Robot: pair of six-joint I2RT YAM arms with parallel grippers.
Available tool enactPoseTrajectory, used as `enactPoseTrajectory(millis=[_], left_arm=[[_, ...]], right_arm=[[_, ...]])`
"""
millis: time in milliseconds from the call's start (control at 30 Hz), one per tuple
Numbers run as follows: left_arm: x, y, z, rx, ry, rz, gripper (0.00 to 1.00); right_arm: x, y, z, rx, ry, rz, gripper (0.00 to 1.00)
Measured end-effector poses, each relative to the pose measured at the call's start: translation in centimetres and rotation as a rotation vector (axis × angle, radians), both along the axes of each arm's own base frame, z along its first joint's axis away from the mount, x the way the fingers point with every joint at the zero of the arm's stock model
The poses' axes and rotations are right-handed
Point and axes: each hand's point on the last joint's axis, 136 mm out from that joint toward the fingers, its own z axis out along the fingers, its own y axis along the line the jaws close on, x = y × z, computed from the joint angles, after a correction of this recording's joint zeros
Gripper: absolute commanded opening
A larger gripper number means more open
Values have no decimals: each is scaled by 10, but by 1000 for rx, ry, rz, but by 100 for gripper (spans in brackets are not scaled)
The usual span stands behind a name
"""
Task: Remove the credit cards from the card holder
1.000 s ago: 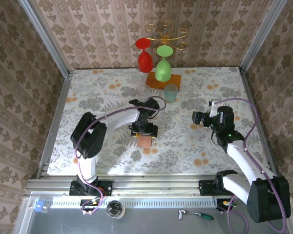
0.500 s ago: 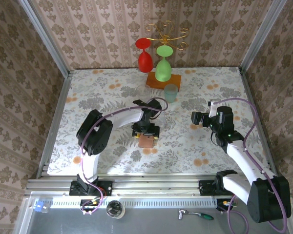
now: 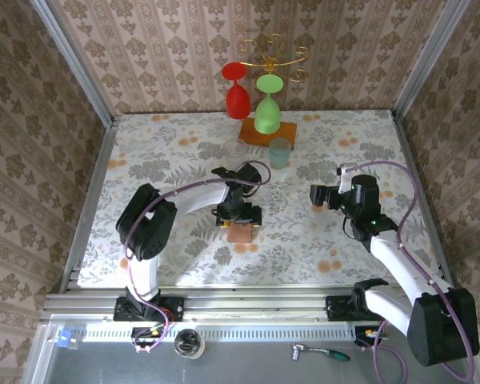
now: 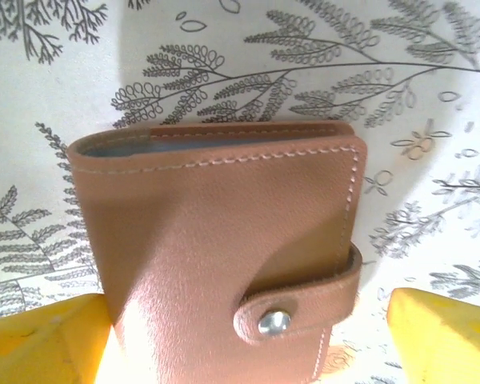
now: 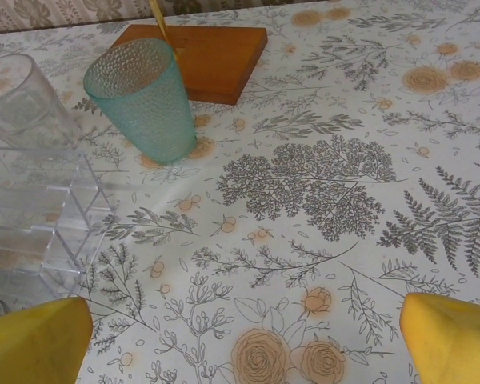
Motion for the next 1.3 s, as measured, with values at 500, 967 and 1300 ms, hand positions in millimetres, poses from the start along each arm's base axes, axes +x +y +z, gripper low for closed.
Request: enactPoseTrajectory(millis=[500, 967, 1300], left_arm=[[3, 12, 18, -119, -38, 39, 82], [-15, 27, -6, -250, 6, 86, 72], [-17, 18, -3, -323, -18, 107, 63]], right_arm=[[-19, 58, 14, 58, 73, 90, 93], [-44, 138, 24, 154, 207, 198, 92], [-55, 145, 20, 148, 242, 198, 91]])
